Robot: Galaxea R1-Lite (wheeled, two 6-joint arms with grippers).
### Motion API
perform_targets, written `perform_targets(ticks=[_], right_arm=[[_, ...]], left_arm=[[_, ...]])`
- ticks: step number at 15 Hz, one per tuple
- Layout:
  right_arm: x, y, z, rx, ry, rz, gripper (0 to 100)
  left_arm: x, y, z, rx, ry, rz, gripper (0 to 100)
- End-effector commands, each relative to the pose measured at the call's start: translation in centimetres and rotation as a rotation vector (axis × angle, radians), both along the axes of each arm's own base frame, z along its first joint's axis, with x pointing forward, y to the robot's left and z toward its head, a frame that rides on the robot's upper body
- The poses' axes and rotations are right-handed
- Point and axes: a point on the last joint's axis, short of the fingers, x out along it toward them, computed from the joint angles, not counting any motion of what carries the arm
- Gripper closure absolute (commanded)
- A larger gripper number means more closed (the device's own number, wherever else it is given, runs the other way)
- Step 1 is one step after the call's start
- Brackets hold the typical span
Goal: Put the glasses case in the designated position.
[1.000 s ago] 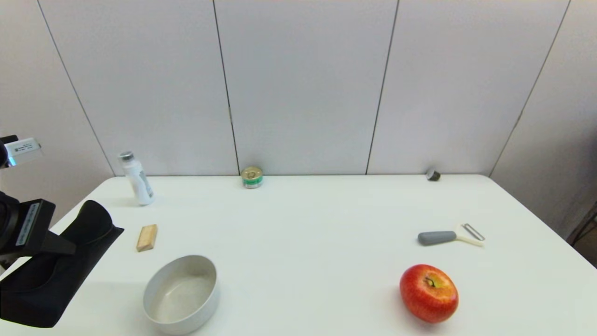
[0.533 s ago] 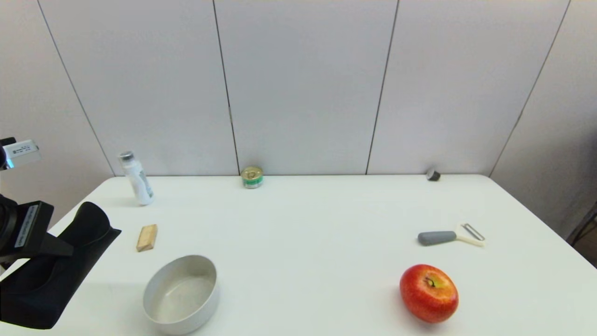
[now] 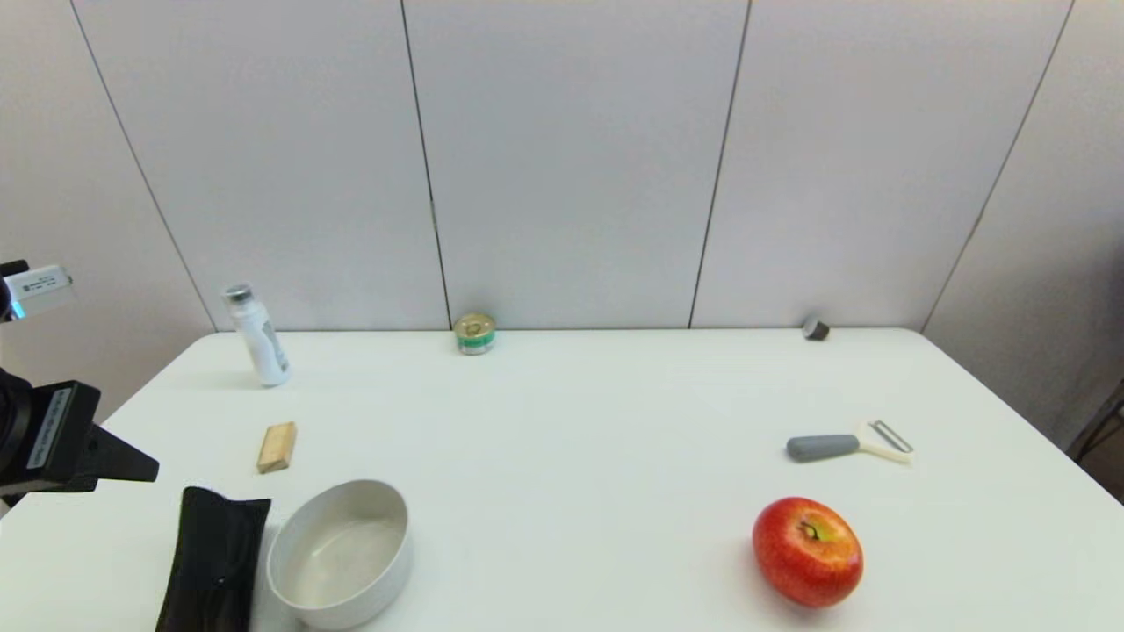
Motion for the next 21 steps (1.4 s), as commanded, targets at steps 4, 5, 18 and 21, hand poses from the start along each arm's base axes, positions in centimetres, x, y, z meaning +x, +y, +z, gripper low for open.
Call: perform_targets(ticks=[4,5,18,21], right_arm=[[0.0,0.0,0.0,0.0,0.001,-0.001,0],[0.0,0.0,0.0,0.0,0.001,-0.001,0],[0.0,0.0,0.0,0.0,0.001,-0.001,0],[0.0,0.0,0.0,0.0,0.001,0.001,0]], left_arm=[[-0.8,0.0,0.2,-0.003,-0.016,0.0,0],[-1.2,0.0,0.5,-0.004,-0.044,0.0,0],[-9.7,0.7,4.1,0.363,-1.058,-0.075,0],[-13.1,0.6,2.7,0.362,-1.145,-0.062,0]])
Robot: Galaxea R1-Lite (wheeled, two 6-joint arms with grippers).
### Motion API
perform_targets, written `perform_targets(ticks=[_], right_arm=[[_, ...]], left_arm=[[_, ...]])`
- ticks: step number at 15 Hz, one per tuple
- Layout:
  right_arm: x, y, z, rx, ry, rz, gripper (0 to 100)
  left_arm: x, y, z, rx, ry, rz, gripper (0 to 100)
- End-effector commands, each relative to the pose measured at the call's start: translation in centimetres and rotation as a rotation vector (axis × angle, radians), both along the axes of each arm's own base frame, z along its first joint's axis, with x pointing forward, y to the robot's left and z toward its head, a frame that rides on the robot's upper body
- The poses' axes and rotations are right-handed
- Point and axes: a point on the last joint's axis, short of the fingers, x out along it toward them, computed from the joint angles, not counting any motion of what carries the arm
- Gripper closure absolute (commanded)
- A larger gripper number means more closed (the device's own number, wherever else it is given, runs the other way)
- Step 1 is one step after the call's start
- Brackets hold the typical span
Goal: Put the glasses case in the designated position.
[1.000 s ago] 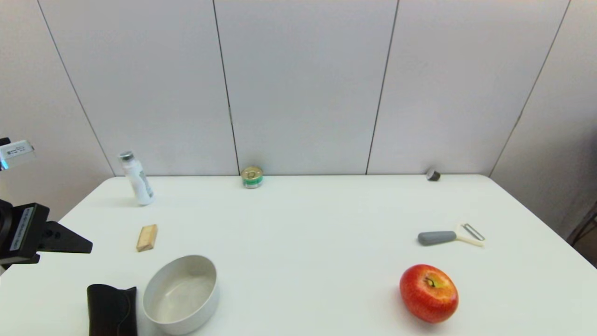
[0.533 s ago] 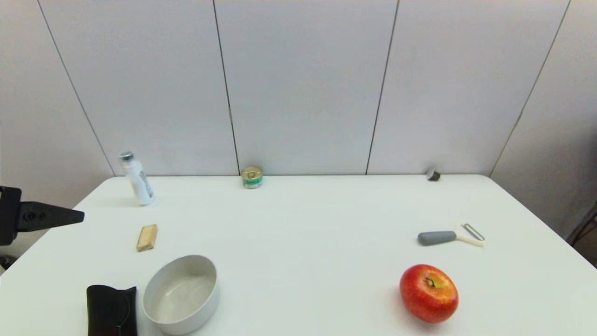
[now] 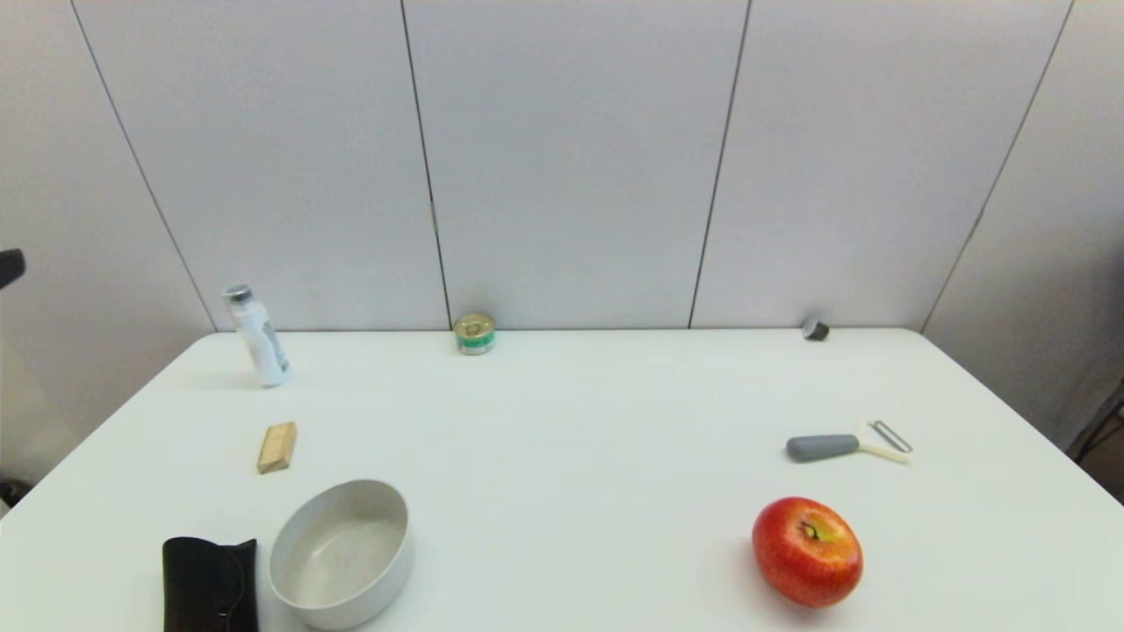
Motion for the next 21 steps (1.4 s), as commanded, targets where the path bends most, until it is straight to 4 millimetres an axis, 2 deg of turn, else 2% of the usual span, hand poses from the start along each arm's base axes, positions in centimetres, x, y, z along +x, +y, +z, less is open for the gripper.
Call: perform_targets(ticks=[1,6,10,12,16,19,21], right_arm=[[0.0,0.0,0.0,0.0,0.001,0.0,0],[0.0,0.0,0.0,0.0,0.001,0.0,0],[0.0,0.0,0.0,0.0,0.001,0.0,0],[0.0,0.0,0.0,0.0,0.001,0.0,0],[0.0,0.0,0.0,0.0,0.001,-0.001,0],[0.0,0.0,0.0,0.0,0.001,-0.003,0],[0.0,0.0,0.0,0.0,0.001,-0.001,0]], left_arm=[[-5.4,0.0,-2.1,-0.009,-0.161,0.0,0],[-7.0,0.0,-5.6,-0.053,-0.34,-0.007,0],[-8.6,0.1,-10.5,-0.068,-0.328,-0.028,0],[-8.5,0.2,-12.2,-0.078,-0.304,-0.022,0],[-7.8,0.2,-13.9,-0.085,-0.297,-0.01,0],[-7.2,0.4,-13.8,-0.1,-0.271,0.005,0],[-7.5,0.5,-14.9,-0.102,-0.284,-0.003,0]])
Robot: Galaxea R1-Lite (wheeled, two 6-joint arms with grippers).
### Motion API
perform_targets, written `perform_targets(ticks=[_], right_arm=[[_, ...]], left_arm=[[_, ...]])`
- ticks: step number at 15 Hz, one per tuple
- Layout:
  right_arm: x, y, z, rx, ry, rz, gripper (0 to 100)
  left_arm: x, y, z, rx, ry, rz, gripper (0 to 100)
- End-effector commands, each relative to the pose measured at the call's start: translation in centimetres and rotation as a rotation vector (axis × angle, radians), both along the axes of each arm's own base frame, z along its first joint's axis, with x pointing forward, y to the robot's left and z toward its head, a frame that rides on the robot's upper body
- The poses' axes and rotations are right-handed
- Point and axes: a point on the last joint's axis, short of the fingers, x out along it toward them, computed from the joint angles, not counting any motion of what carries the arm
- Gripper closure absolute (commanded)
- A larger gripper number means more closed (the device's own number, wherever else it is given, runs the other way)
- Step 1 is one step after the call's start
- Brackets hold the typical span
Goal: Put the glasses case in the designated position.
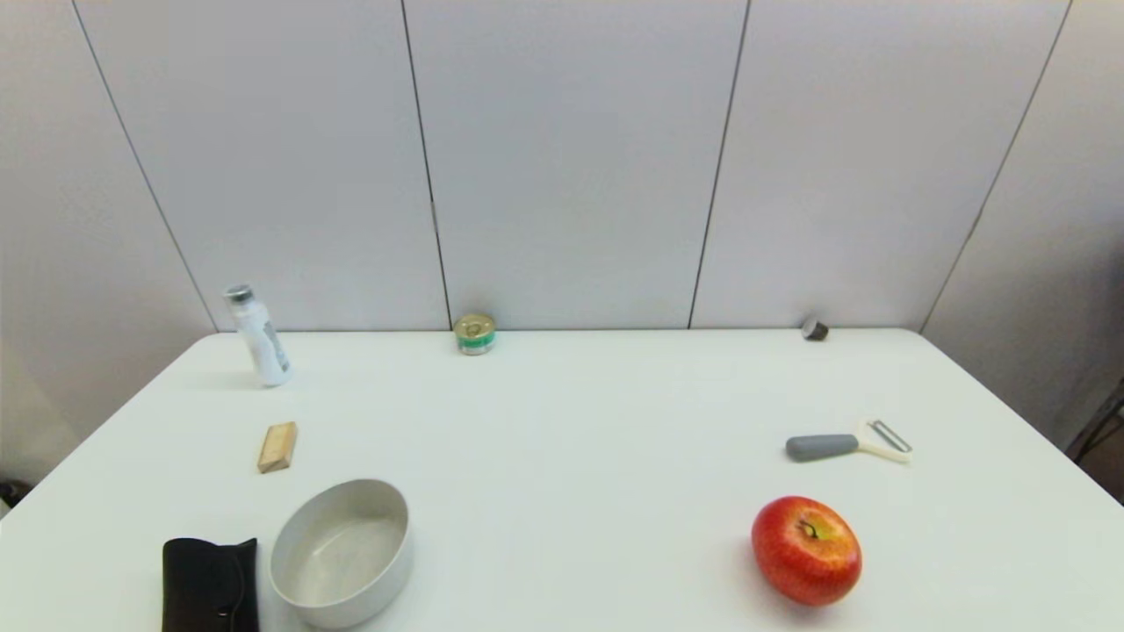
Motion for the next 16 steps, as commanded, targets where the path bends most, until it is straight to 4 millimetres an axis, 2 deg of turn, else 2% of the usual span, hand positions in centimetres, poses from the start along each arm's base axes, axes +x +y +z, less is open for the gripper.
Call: perform_targets(ticks=[1,9,16], right_arm=[[0.0,0.0,0.0,0.0,0.001,-0.001,0],[0.0,0.0,0.0,0.0,0.001,0.001,0],[0.0,0.0,0.0,0.0,0.001,-0.001,0]], left_arm=[[0.1,0.1,-1.1,-0.01,-0.011,0.001,0],[0.4,-0.3,-2.9,0.013,0.024,0.079,0],[-2.1,-0.4,-4.8,0.031,-0.084,0.025,0]])
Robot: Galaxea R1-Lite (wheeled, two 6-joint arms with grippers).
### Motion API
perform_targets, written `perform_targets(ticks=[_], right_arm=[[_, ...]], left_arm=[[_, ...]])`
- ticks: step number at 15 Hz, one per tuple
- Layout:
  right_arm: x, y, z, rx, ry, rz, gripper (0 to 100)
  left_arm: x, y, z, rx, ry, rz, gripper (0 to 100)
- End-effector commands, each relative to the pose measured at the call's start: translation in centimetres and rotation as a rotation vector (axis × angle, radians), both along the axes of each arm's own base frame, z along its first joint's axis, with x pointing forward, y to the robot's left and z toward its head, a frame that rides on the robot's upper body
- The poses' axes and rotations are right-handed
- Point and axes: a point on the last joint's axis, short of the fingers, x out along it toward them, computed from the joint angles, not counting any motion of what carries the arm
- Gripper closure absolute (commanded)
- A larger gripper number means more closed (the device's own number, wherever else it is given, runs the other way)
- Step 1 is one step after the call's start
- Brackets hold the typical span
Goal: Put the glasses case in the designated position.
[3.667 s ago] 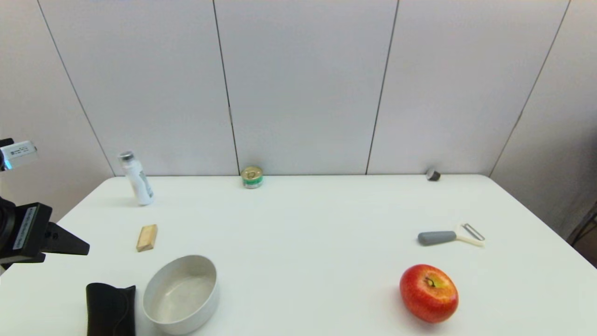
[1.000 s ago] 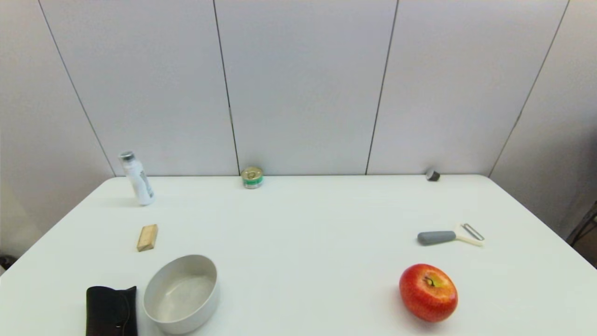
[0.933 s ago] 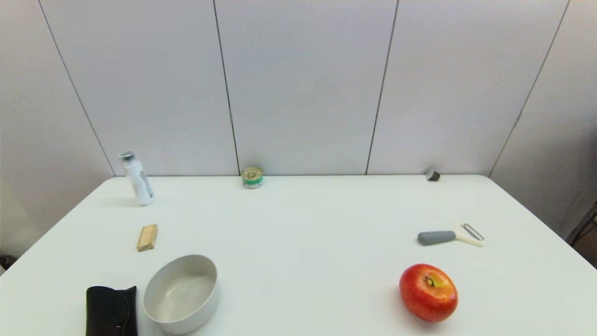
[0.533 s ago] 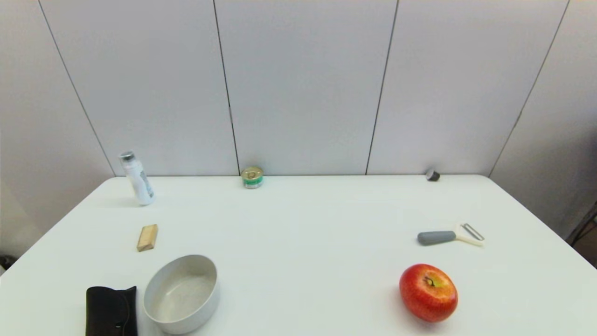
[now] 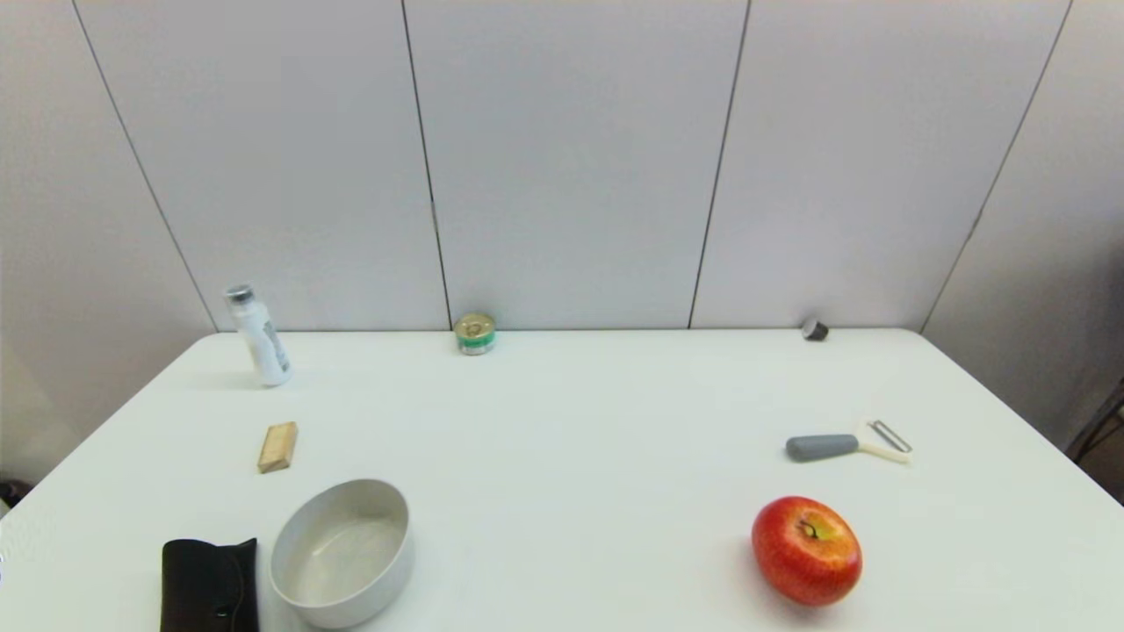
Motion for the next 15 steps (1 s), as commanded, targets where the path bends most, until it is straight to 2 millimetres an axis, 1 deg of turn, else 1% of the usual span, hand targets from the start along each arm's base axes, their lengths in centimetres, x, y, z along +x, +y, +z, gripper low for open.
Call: perform_targets(ticks=[1,4,10,15], right_arm=[[0.0,0.0,0.0,0.0,0.001,0.001,0],[0.0,0.0,0.0,0.0,0.001,-0.001,0],[0.0,0.0,0.0,0.0,0.001,0.001,0],[0.0,0.0,0.0,0.0,0.001,0.001,0]], left_arm=[[-1.6,0.0,-1.6,0.0,-0.092,-0.015,0],[-1.5,0.0,-2.9,-0.009,-0.052,-0.017,0],[-1.0,0.0,-5.9,-0.11,0.241,-0.032,0],[-1.0,0.0,-6.0,-0.126,0.247,-0.034,0]])
